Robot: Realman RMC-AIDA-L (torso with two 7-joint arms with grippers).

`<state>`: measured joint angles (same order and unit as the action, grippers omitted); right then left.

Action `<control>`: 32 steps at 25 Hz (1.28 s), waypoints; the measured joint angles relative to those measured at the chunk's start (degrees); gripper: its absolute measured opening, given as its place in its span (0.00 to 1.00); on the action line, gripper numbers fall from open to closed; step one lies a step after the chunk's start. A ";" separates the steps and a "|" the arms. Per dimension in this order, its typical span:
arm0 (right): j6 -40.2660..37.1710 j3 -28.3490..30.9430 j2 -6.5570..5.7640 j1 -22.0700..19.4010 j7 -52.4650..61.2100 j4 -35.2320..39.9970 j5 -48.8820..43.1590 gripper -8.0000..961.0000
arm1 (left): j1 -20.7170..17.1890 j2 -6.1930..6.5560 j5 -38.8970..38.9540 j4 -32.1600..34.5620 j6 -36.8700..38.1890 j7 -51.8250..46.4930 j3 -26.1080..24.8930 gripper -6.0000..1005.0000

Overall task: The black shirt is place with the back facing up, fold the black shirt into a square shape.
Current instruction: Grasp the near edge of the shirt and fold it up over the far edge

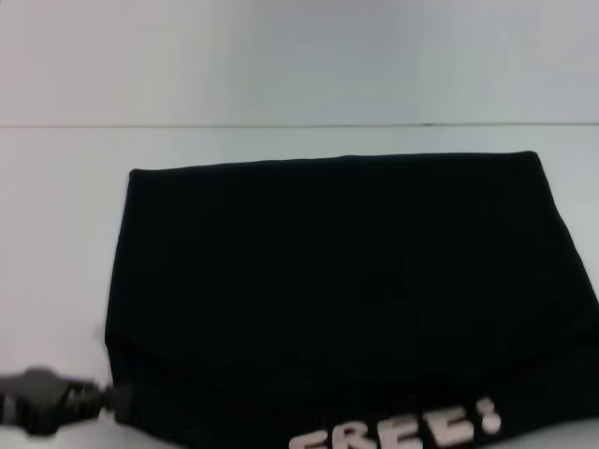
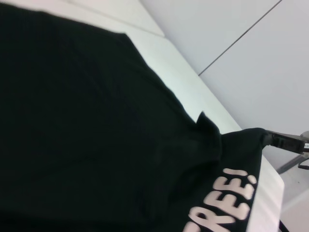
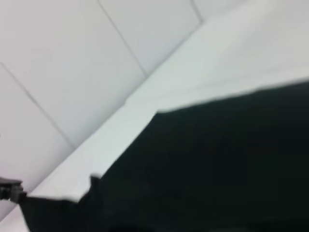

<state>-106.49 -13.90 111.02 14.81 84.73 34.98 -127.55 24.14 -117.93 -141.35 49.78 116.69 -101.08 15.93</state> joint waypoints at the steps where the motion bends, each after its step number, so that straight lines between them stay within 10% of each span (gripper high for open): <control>1: 0.33 0.86 -0.11 0.99 0.03 0.00 0.01 0.06 | 1.36 0.47 0.52 -0.66 -1.00 -0.21 -0.13 0.01; 15: 19.35 2.72 -1.23 15.65 6.21 -3.39 -0.27 0.06 | 17.10 4.90 0.85 -12.61 -30.21 -7.15 0.13 0.01; 32: 53.28 -6.15 3.96 28.39 9.33 -12.71 -0.01 0.06 | 19.42 1.39 0.88 -17.24 -58.87 -8.01 6.62 0.01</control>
<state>-53.21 -20.05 114.98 43.19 94.06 22.27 -127.56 43.55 -116.53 -140.47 32.54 57.83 -109.09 22.55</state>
